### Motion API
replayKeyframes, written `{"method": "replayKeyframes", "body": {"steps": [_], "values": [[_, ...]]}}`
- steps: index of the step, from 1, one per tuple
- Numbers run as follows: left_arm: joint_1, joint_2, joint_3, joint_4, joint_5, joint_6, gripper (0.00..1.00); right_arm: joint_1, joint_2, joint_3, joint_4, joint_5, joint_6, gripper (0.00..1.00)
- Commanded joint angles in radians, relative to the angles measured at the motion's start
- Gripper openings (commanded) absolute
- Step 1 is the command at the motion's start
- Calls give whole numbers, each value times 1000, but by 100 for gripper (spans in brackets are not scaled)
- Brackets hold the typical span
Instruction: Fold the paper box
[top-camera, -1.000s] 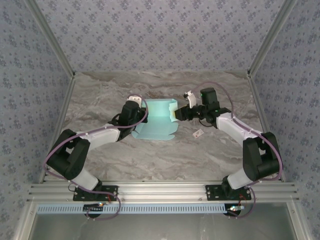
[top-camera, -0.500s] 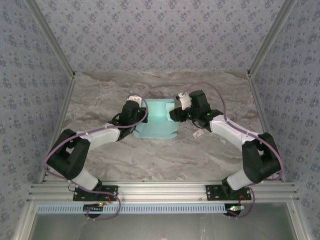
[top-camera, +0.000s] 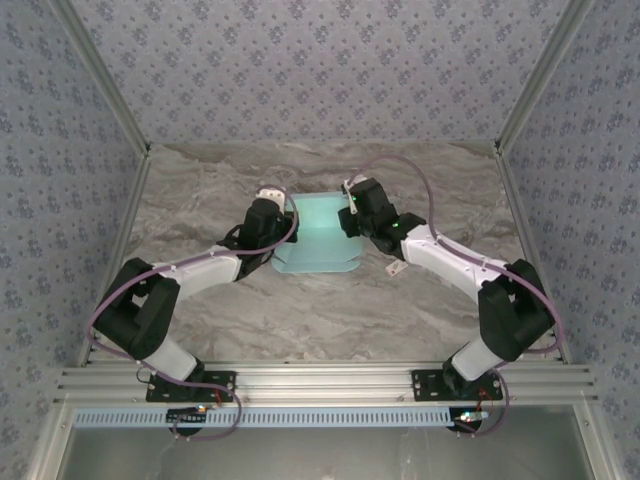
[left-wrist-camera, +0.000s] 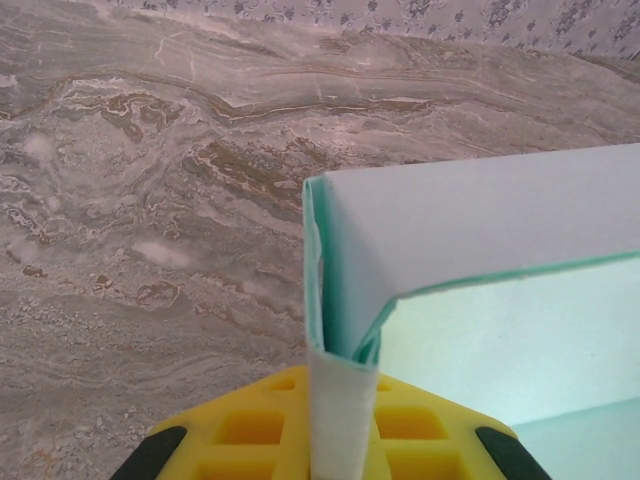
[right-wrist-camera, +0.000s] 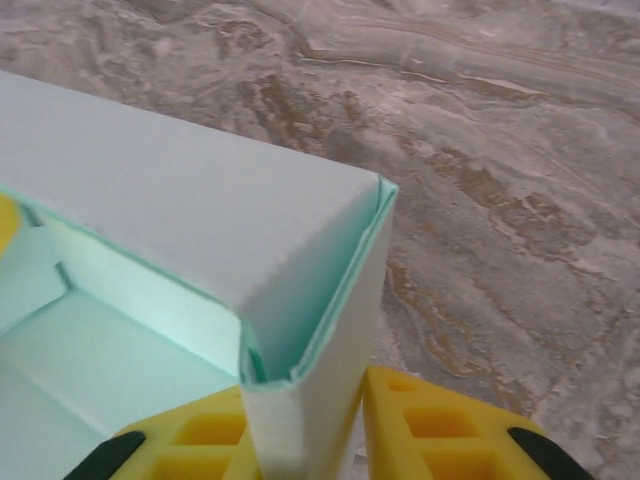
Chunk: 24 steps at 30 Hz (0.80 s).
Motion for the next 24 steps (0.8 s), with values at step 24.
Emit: {"method": "replayKeyframes", "body": {"steps": [24], "values": [[-22, 14, 41, -18, -4, -3, 12, 132, 63, 154, -248, 425, 175, 22]]}}
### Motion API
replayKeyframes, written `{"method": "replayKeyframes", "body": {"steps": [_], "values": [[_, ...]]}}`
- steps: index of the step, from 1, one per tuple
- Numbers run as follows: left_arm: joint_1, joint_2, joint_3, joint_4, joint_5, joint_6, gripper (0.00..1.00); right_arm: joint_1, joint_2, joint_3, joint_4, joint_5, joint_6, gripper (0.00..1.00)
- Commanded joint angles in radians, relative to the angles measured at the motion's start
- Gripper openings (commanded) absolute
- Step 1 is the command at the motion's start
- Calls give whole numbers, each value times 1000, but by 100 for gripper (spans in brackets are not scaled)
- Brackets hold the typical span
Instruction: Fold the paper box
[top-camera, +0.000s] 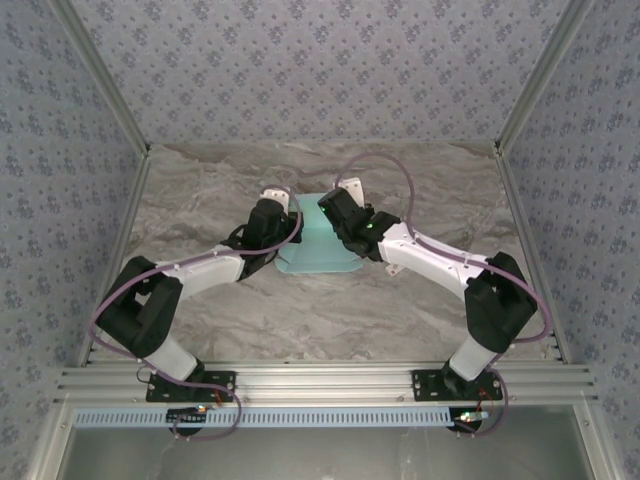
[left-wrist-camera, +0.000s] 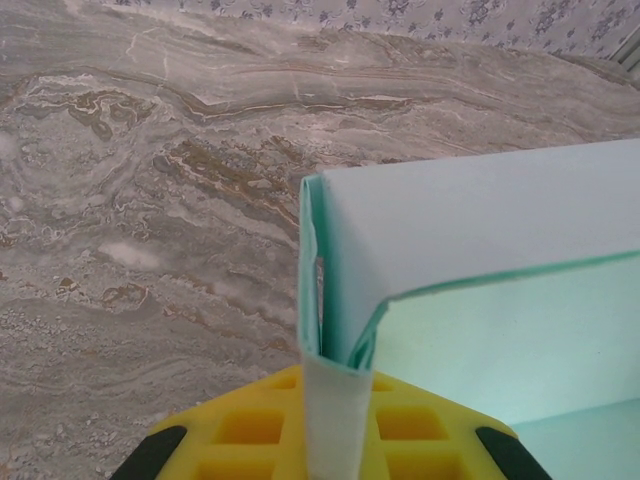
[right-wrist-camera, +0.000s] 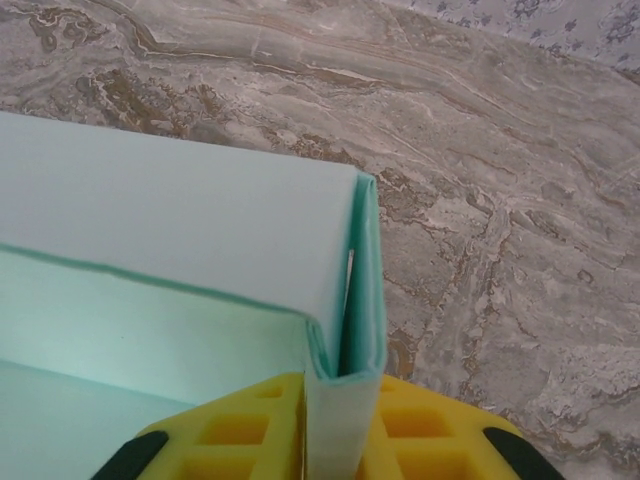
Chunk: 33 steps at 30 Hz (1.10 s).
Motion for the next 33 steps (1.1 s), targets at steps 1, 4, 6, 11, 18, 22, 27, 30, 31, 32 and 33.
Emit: {"method": "replayKeyframes", "body": {"steps": [1, 4, 6, 11, 18, 22, 27, 30, 31, 32, 33], "values": [[-5, -6, 27, -24, -10, 11, 12, -17, -24, 7, -23, -24, 17, 25], [-5, -9, 27, -31, -18, 11, 12, -29, -46, -15, -7, -119, 28, 31], [-4, -6, 28, -34, -23, 12, 12, -31, -59, -25, 2, -165, 30, 35], [-5, -3, 32, -41, -28, 14, 12, -33, -80, -44, 14, -236, 44, 46], [-5, -7, 33, -46, -35, 17, 12, -33, -101, -90, 1, -291, 35, 35], [-4, -9, 33, -44, -31, 14, 12, -42, -97, -99, -9, -281, 24, 25], [-9, -16, 33, -40, -23, 10, 12, -41, -44, -71, -43, -200, 19, 21], [-13, -19, 31, -38, -21, 9, 12, -33, -9, -26, -79, -119, 28, 19], [-14, -19, 31, -37, -21, 10, 12, -27, 7, -13, -96, -87, 31, 18], [-15, -21, 31, -38, -22, 10, 12, -20, 20, 2, -118, -52, 36, 17], [-16, -21, 33, -38, -21, 9, 12, -14, 32, 16, -137, -20, 41, 17]]}}
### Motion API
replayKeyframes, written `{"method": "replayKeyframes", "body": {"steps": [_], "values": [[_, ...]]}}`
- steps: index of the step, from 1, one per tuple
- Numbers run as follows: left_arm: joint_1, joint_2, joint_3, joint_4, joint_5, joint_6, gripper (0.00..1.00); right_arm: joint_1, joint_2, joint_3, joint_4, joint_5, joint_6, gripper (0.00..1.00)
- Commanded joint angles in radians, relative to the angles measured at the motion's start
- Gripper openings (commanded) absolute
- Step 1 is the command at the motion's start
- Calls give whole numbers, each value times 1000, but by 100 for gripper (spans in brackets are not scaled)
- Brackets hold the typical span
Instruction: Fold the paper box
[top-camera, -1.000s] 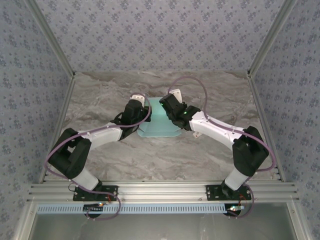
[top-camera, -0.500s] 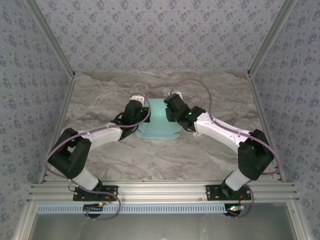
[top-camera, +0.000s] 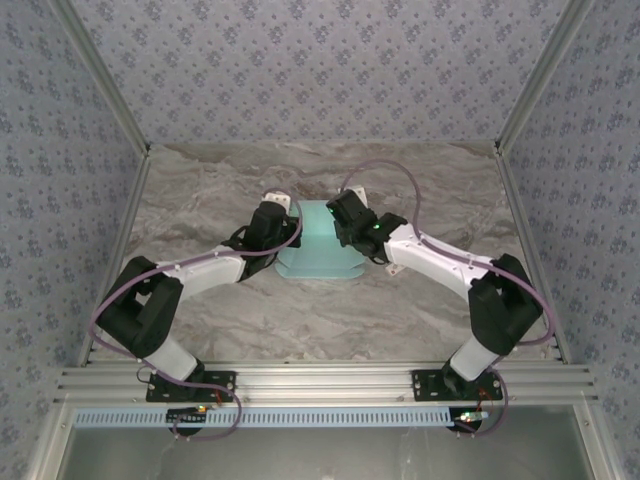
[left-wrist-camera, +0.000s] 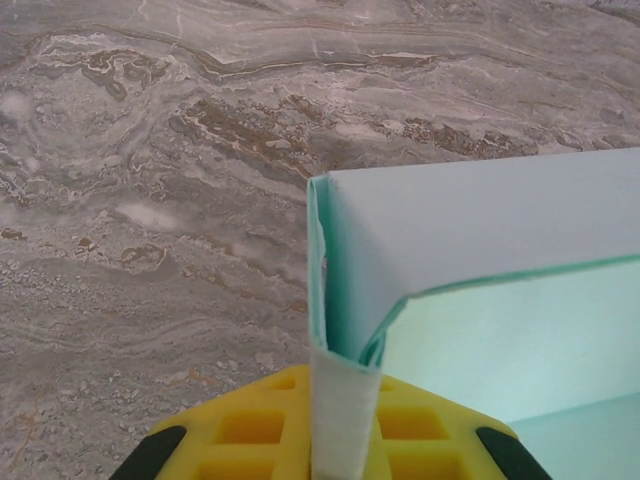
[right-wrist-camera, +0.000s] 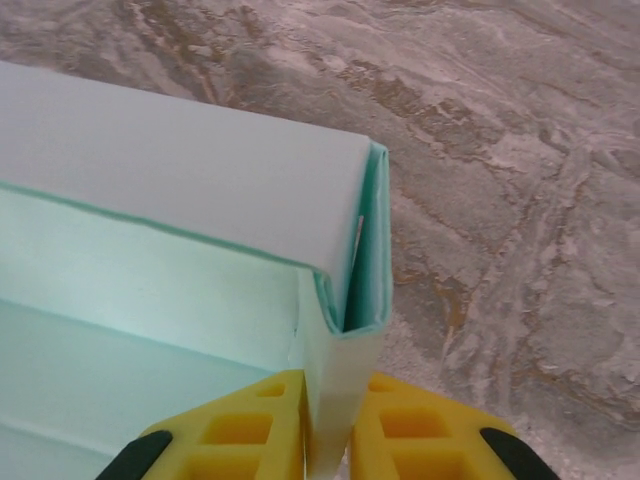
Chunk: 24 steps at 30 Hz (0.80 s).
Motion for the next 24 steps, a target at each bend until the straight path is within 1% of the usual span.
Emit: {"method": "replayKeyframes", "body": {"steps": [1, 7, 15, 21, 24], "values": [[-7, -20, 32, 27, 2, 2, 12, 21, 51, 65, -125, 168, 21, 16], [-8, -12, 33, 27, -1, -1, 12, 41, 101, 125, -240, 308, 71, 16], [-9, -9, 34, 23, -12, -2, 12, 69, 175, 207, -368, 422, 142, 16], [-8, -9, 32, 22, -21, -5, 12, 83, 208, 246, -446, 479, 180, 16], [-8, -8, 30, 23, -25, -5, 12, 84, 208, 251, -461, 484, 190, 17]]}}
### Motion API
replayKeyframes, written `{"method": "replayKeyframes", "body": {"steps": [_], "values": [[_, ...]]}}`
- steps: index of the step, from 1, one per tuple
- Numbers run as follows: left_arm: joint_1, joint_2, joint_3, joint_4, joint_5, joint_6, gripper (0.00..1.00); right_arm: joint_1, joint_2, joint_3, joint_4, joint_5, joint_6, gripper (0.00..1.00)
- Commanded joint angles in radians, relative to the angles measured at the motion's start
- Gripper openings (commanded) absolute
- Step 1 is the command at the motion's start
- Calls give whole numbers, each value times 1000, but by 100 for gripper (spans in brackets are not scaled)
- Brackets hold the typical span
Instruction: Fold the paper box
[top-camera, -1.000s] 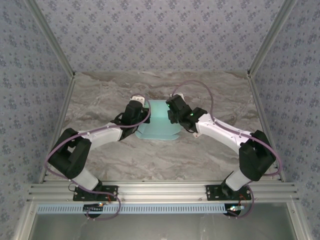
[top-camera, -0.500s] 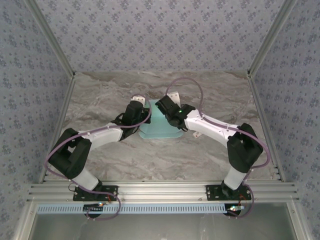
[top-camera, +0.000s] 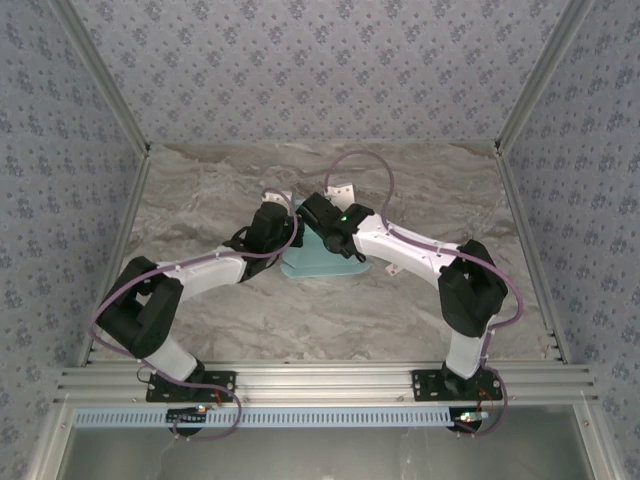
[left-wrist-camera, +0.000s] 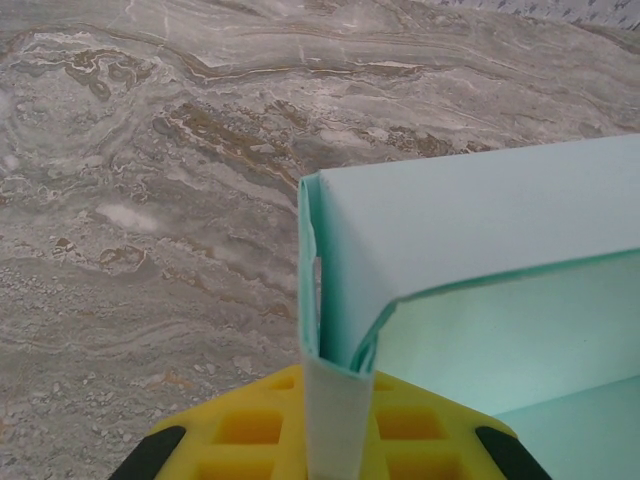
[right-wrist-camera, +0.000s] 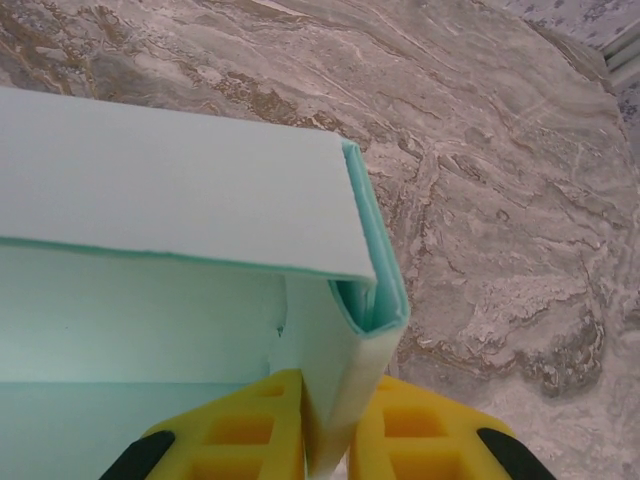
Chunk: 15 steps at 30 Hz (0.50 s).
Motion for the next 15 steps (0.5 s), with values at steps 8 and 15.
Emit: {"method": "replayKeyframes", "body": {"steps": [8, 15], "values": [[1, -9, 28, 4, -38, 29, 12, -30, -105, -105, 97, -87, -90, 20], [1, -7, 30, 3, -37, 30, 12, -46, -145, -129, 135, -203, -97, 27]]}}
